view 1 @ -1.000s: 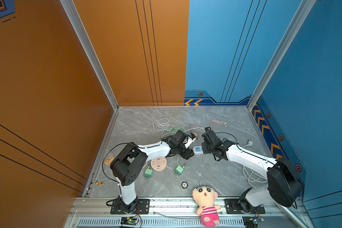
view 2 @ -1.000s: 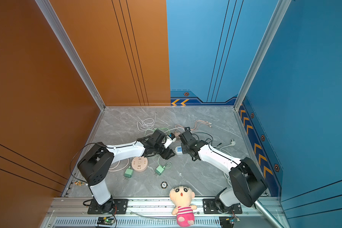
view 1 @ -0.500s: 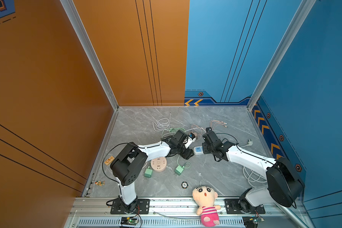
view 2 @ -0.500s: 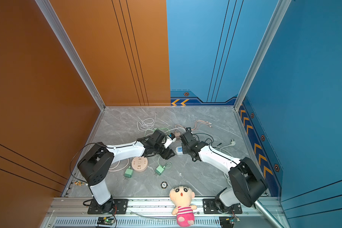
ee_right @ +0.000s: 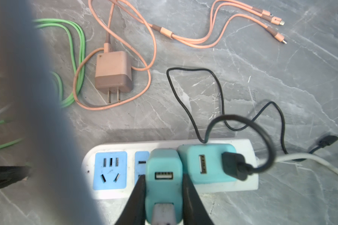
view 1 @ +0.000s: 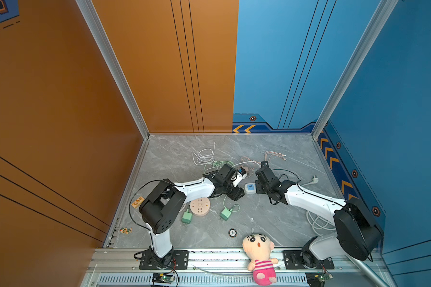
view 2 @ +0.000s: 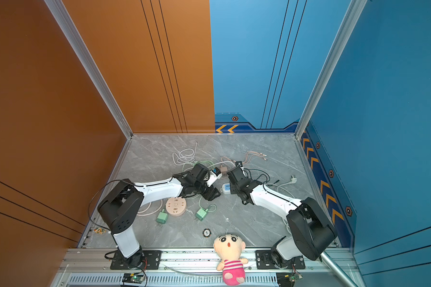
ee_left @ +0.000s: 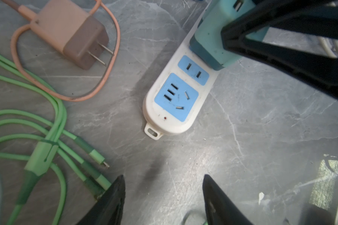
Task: Insert plugs into power strip
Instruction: Insert the plug into the socket.
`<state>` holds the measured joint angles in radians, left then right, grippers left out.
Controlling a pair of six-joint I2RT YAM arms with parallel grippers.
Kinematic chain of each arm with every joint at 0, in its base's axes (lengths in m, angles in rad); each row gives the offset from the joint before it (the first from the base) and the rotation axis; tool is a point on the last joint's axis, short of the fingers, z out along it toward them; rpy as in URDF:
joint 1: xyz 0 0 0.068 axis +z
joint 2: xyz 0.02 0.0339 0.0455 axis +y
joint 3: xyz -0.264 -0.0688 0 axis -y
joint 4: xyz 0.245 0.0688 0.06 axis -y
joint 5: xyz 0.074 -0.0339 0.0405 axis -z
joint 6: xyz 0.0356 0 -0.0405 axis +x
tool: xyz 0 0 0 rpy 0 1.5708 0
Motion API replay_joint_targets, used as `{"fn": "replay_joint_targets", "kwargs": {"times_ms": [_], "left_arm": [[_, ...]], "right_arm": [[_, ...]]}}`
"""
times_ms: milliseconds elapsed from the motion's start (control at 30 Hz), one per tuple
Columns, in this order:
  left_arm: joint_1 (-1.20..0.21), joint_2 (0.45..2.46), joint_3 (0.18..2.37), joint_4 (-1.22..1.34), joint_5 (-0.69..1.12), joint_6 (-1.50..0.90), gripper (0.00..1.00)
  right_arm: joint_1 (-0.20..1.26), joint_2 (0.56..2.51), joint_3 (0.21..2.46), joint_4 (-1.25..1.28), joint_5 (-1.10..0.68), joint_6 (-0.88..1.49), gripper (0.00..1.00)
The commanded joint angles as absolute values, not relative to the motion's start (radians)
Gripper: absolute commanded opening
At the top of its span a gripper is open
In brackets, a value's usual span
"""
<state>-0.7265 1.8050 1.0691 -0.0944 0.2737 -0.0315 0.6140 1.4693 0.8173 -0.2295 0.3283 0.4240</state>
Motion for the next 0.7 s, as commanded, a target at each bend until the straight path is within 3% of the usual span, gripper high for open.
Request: {"fn": "replay_joint_targets", "kwargs": {"times_ms": [0, 267, 533, 667], "left_arm": [[-0.729, 1.821, 1.081, -0.114, 0.270, -0.037, 0.63], [-0.739, 1.813, 1.088, -0.123, 0.262, -0.036, 0.64], [-0.746, 1.798, 1.082, -0.132, 0.252, -0.032, 0.64], [-0.748, 1.794, 1.087, -0.135, 0.248, -0.031, 0.64]], "right_arm": [[0.614, 1.487, 0.770, -0.305, 0.348, 0.470, 0.13], [0.624, 1.477, 0.738, -0.299, 0.365, 0.498, 0.15], [0.631, 1.436, 0.715, -0.279, 0.370, 0.530, 0.30], [0.646, 1.394, 0.730, -0.299, 0.375, 0.533, 0.43]]}}
